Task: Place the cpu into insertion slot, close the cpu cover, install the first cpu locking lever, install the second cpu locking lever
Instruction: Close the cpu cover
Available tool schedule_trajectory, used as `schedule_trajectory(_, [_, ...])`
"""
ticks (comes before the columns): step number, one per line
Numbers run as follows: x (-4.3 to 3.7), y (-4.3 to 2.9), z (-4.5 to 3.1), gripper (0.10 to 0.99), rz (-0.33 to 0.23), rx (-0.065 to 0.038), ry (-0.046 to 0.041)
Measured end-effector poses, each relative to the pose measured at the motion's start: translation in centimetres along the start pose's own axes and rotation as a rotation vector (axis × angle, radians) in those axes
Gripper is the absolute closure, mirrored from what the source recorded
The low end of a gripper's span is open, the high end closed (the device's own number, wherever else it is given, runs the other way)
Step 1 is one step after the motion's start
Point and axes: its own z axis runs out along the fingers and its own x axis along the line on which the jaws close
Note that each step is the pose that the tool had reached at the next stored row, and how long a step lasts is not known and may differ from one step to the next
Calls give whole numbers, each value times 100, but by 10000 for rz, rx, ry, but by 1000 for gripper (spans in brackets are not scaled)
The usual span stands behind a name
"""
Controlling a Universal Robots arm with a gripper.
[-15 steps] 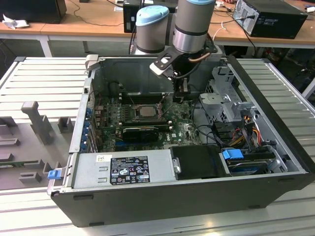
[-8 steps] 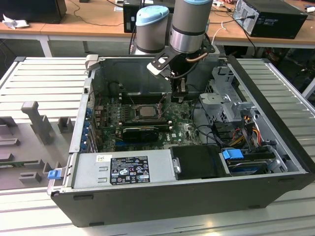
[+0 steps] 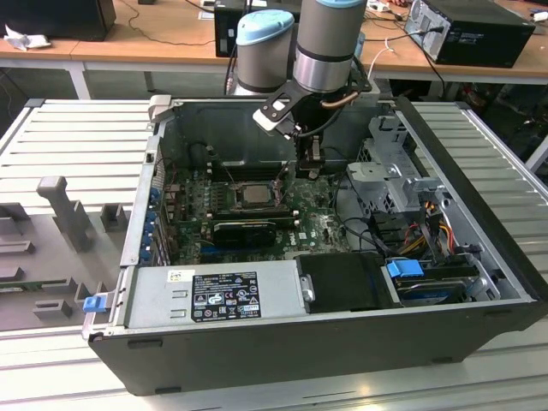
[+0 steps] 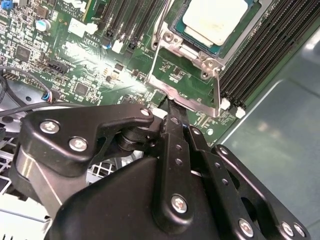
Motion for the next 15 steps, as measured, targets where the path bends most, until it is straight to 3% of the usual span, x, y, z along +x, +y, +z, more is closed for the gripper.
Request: schedule_trajectory(15, [0,-84,0,980,0,0,0])
